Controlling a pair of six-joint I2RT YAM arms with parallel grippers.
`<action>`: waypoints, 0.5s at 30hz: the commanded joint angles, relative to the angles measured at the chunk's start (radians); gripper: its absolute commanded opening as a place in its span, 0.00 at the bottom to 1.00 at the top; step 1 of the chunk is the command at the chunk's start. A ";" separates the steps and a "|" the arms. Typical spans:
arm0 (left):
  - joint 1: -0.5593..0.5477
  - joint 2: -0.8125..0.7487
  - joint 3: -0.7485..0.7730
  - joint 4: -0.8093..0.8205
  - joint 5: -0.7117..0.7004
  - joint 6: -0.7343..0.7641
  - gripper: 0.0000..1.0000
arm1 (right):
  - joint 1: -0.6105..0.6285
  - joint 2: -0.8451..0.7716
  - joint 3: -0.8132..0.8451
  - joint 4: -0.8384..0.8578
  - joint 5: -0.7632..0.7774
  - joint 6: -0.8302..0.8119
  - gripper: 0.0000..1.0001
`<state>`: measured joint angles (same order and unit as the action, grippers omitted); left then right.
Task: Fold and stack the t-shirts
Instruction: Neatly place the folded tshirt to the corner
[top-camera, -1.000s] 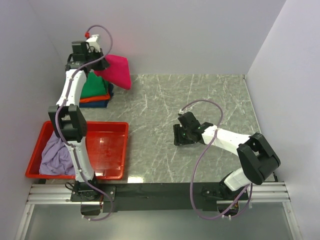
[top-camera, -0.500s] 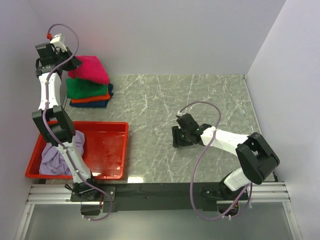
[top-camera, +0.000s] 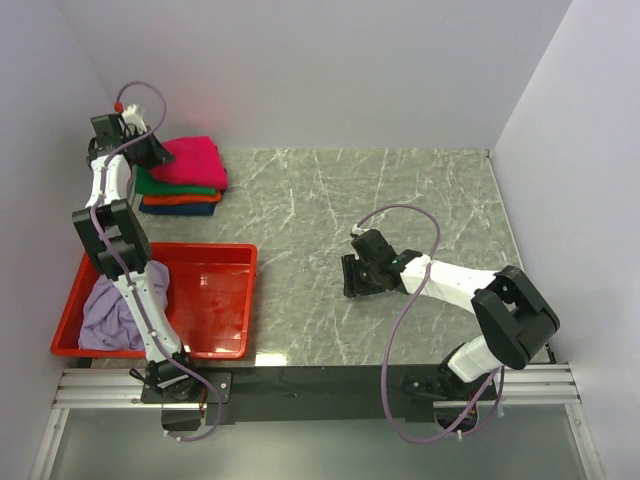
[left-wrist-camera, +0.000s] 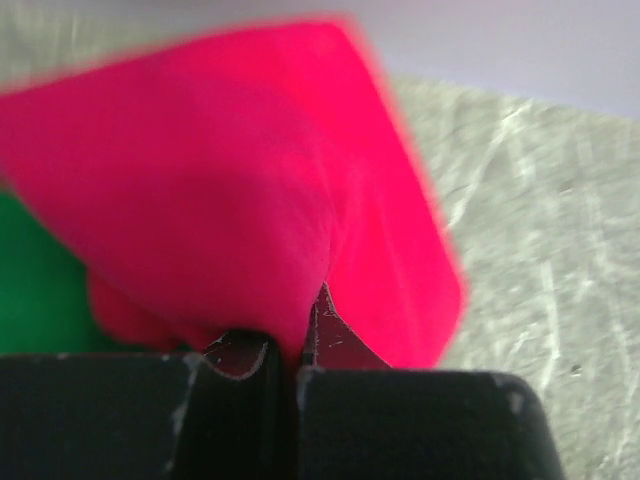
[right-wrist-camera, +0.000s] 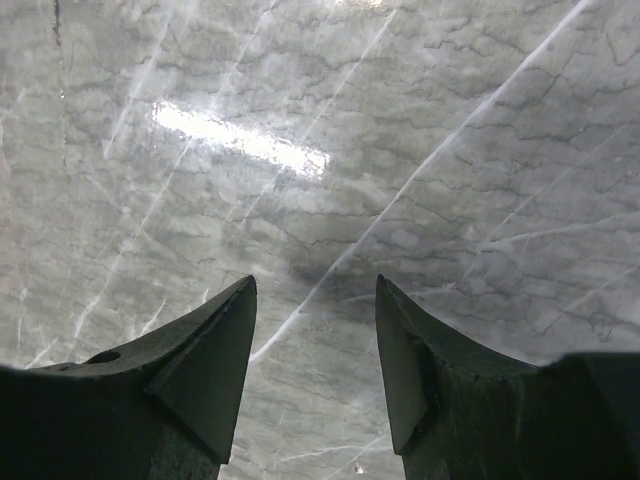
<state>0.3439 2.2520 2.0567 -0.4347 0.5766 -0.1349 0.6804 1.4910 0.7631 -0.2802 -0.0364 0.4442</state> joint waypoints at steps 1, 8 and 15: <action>0.024 0.009 -0.030 -0.022 -0.036 0.038 0.00 | 0.010 -0.041 -0.016 0.033 -0.006 -0.007 0.58; 0.046 -0.005 -0.133 0.010 -0.129 0.024 0.00 | 0.010 -0.072 -0.036 0.044 -0.013 -0.012 0.58; 0.059 -0.037 -0.178 0.007 -0.262 0.009 0.25 | 0.010 -0.107 -0.059 0.052 -0.019 -0.010 0.58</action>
<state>0.3843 2.2650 1.9160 -0.3992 0.4351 -0.1249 0.6830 1.4265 0.7116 -0.2626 -0.0475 0.4438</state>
